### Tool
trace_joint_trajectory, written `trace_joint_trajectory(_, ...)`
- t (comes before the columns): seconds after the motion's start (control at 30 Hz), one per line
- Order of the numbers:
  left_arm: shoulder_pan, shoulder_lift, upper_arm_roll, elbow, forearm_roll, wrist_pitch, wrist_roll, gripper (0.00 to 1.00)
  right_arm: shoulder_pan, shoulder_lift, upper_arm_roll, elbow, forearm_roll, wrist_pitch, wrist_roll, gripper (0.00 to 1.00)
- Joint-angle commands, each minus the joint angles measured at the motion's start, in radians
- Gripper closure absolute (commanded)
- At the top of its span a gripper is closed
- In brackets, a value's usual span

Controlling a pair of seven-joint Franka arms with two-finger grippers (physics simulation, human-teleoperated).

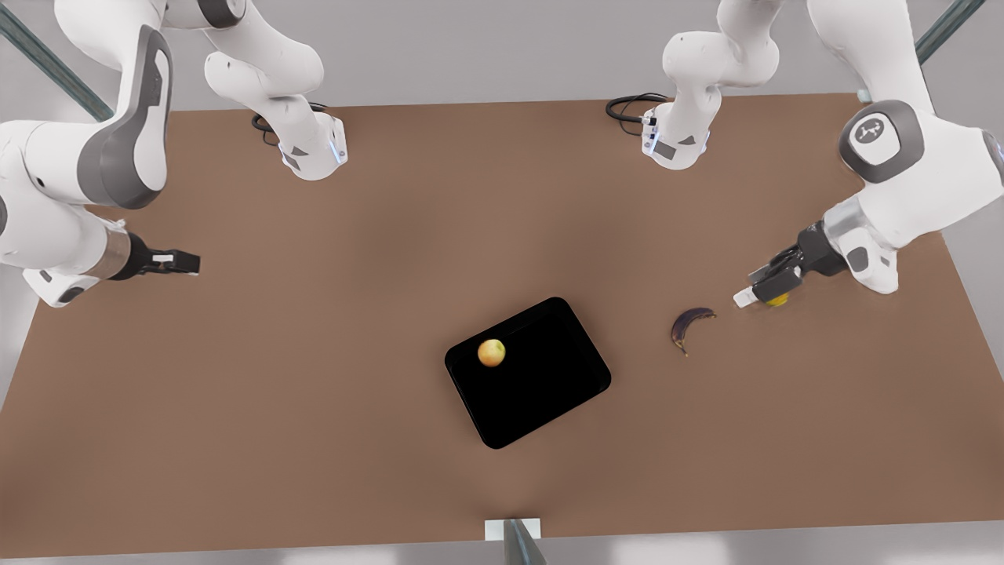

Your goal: Place the storage box in the middle with the right arm, and place the apple in the storage box with the left arm

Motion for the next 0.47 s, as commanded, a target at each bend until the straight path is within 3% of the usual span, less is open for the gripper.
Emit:
trace_joint_trajectory(0.0, 0.014, -0.011, -0.018, 0.011, 0.354, -0.045, 0.088, 0.00, 0.003, 0.000, -0.002, 0.000, 0.000, 0.000, 0.001, 0.00)
trace_joint_trajectory(0.03, 0.075, -0.036, -0.090, 0.014, 0.441, -0.084, 0.232, 0.00, 0.003, 0.001, -0.002, 0.000, -0.005, 0.000, -0.001, 0.00)
trace_joint_trajectory(0.13, 0.112, 0.087, -0.110, 0.217, 0.474, -0.242, 0.367, 0.00, 0.011, 0.011, 0.002, 0.021, -0.057, 0.001, -0.001, 0.00)
trace_joint_trajectory(0.27, 0.107, 0.050, -0.179, 0.113, 0.475, -0.148, 0.367, 0.00, 0.012, 0.012, 0.006, 0.041, -0.049, 0.001, -0.001, 0.00)
trace_joint_trajectory(0.33, 0.066, 0.043, -0.180, 0.021, 0.475, -0.029, 0.349, 0.00, 0.012, 0.014, 0.006, 0.041, -0.049, 0.001, -0.002, 0.00)
trace_joint_trajectory(0.43, 0.066, 0.023, -0.180, -0.009, 0.475, -0.015, 0.343, 0.00, 0.012, 0.021, 0.006, 0.041, -0.049, 0.000, -0.005, 0.00)
